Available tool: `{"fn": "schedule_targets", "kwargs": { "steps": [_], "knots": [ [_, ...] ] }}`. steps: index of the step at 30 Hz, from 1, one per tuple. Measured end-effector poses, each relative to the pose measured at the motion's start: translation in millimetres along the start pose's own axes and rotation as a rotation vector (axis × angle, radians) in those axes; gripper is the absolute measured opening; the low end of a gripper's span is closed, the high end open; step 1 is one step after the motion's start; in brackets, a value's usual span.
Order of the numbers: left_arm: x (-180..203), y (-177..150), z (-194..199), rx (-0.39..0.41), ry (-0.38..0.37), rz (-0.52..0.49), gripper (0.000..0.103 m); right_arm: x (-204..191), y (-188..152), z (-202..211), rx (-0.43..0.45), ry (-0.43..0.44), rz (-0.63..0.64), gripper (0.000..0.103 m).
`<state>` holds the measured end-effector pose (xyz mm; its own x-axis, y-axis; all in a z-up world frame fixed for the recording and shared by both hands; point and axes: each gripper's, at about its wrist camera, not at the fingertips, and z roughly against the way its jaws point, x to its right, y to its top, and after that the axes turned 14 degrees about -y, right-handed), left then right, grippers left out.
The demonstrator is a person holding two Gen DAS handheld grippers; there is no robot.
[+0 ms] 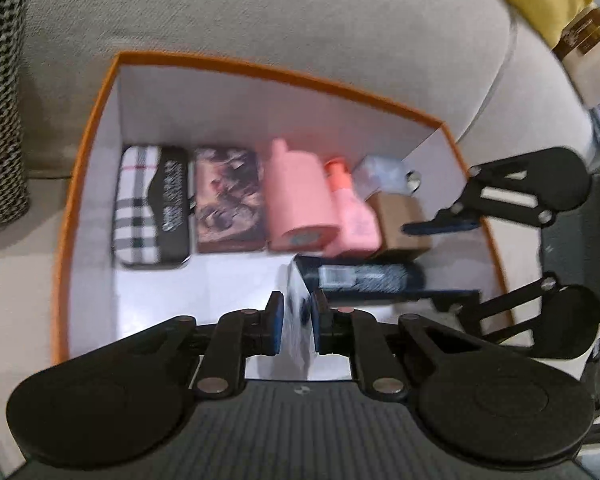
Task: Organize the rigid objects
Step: 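Lower the tube and spray can into the box and release them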
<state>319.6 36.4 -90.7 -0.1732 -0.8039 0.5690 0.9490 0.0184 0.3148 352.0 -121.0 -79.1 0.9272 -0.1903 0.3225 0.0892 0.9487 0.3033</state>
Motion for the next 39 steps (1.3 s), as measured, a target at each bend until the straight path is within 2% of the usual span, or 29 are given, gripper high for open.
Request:
{"fn": "schedule_targets", "kwargs": {
  "steps": [3, 5, 8, 10, 14, 20, 22, 23, 24, 27, 31, 36, 39],
  "knots": [
    [-6, -1, 0, -0.019, 0.005, -0.002, 0.015, -1, -1, 0, -0.002, -0.002, -0.003, 0.043],
    [-14, 3, -1, -0.021, -0.042, 0.046, 0.014, -1, -2, 0, -0.005, -0.007, 0.001, 0.043],
    [-20, 7, -6, -0.037, -0.152, 0.141, 0.014, -1, -3, -3, -0.015, -0.025, 0.010, 0.043],
    [-15, 7, -12, -0.048, -0.176, 0.140, 0.013, 1, -4, -4, -0.021, -0.025, 0.005, 0.043],
    [-11, 6, -34, -0.066, -0.270, 0.208, 0.013, 5, -6, -4, -0.031, -0.023, 0.006, 0.043],
    [-2, 7, -60, -0.083, -0.322, 0.263, 0.013, 4, -9, -5, -0.057, 0.008, 0.031, 0.043],
    [0, 10, -62, -0.111, -0.262, 0.245, 0.015, 3, -9, -8, -0.073, 0.002, 0.033, 0.042],
    [1, 11, -62, -0.121, -0.213, 0.224, 0.022, 3, -9, -9, -0.078, 0.001, 0.031, 0.042],
    [0, 12, -62, -0.129, -0.179, 0.221, 0.025, 2, -9, -10, -0.079, 0.000, 0.030, 0.042],
    [-5, 15, -62, -0.166, -0.109, 0.220, 0.028, 0, -8, -13, -0.082, -0.007, 0.032, 0.042],
    [-3, 19, -58, -0.190, 0.004, 0.145, 0.031, -2, -7, -14, -0.084, -0.013, 0.036, 0.042],
    [-1, 25, -65, -0.250, 0.045, 0.105, 0.033, -2, -6, -13, -0.082, -0.015, 0.034, 0.042],
    [-6, 27, -74, -0.292, 0.067, 0.117, 0.041, 0, -8, -13, -0.081, -0.016, 0.027, 0.042]
  ]
}}
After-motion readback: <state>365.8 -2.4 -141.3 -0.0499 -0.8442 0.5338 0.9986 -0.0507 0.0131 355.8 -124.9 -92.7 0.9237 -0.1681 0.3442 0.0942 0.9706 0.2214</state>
